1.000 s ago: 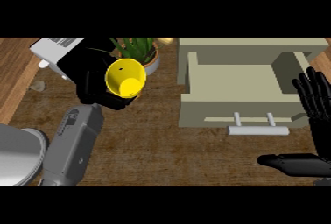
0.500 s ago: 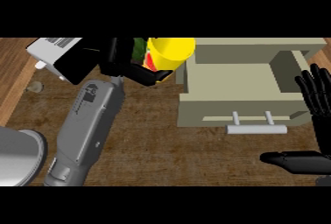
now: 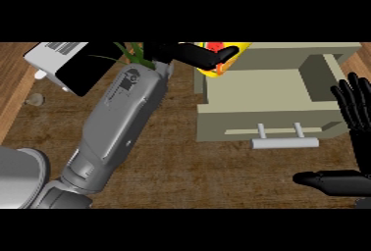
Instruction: Pick up the cup, place it into the drawer and close the drawer
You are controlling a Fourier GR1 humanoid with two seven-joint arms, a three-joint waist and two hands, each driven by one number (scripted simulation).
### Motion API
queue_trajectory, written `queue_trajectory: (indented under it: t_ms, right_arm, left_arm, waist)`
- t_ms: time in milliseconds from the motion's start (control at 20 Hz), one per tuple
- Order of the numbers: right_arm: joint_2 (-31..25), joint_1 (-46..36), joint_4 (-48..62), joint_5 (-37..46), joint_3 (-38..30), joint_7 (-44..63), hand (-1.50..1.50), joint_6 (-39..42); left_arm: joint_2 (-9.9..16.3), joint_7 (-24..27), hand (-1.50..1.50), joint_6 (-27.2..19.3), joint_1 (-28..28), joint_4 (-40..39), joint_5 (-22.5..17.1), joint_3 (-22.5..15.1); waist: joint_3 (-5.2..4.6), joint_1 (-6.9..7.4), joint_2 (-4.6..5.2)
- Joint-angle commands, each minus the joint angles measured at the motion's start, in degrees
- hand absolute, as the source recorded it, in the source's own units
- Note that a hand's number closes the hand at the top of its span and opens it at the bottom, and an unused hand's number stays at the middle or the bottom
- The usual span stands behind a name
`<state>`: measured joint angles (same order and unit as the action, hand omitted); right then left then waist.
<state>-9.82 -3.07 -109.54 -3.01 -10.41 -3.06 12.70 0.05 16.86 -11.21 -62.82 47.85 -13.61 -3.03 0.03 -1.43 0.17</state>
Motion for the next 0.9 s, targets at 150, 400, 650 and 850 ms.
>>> queue_trajectory:
  t_ms: [150, 400, 650, 850]
  right_arm:
    - [-2.3, -2.2, 0.7, -1.8, -1.5, 2.6, -1.50, 1.6]
    - [-0.5, -1.0, -0.4, -1.6, -0.9, 1.5, -1.50, 0.7]
    - [-1.6, -1.6, 3.8, -0.4, -1.2, -1.8, -1.50, 2.1]
    - [-0.7, -5.0, 3.9, 0.7, 0.2, 0.8, -1.50, 0.0]
  left_arm:
    - [0.0, 0.4, 1.50, -7.1, -7.5, -10.6, -8.3, -7.3]
    - [0.0, 3.6, 1.50, -7.5, -6.2, -15.0, -11.7, -12.1]
    - [0.0, 4.3, 1.50, -6.3, -10.1, -21.3, -14.3, -14.9]
    - [0.0, 1.8, 1.50, -9.9, -10.5, -23.0, -15.4, -22.0]
  waist:
    - [0.01, -1.16, 0.26]
    - [0.00, -0.88, 0.19]
    - [0.03, -1.31, 0.48]
    - [0.04, -2.05, 0.68]
